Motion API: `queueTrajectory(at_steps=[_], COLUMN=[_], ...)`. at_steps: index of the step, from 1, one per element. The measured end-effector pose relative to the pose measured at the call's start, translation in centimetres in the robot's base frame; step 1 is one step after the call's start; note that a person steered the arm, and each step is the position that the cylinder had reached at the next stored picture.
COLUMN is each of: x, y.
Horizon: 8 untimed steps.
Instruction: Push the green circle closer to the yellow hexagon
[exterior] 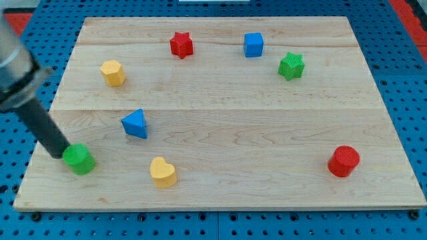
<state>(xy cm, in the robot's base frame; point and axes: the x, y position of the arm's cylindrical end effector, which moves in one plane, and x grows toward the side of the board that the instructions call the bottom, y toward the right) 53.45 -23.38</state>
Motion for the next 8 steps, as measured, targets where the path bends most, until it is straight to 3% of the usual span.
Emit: queueTrajectory(at_steps=[1, 2, 3, 4, 6, 8], x=[5.1, 6.5, 3.6, -0.9, -0.6, -6.3], y=[-3.8, 1.1, 5.5, 5.0, 5.5, 1.8])
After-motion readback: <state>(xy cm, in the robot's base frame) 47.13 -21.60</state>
